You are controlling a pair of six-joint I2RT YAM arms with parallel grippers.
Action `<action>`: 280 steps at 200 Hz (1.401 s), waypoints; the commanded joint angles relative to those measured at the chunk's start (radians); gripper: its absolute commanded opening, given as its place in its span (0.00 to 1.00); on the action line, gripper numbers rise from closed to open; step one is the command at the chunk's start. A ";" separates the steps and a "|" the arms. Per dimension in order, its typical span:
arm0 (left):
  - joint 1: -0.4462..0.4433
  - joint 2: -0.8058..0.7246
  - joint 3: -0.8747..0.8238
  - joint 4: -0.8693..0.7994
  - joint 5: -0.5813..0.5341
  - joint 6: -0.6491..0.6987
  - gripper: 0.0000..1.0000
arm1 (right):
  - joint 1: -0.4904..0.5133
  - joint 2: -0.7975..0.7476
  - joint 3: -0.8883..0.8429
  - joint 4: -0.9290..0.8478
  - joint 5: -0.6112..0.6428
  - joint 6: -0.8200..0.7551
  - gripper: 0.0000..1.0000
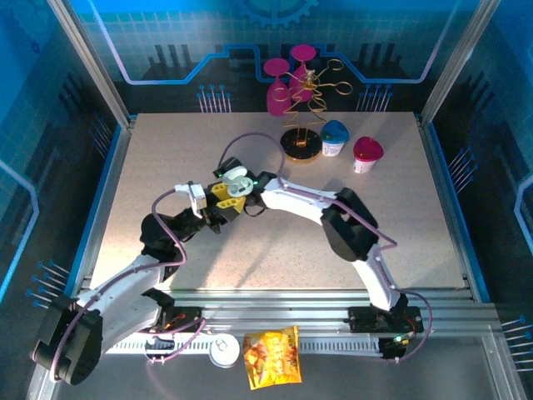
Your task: Insert the wireless bluetooth earbuds into the charging case
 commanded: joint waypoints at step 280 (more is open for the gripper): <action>-0.003 0.168 -0.002 0.111 -0.076 0.182 0.19 | 0.009 -0.658 -0.341 0.214 -0.159 -0.106 0.17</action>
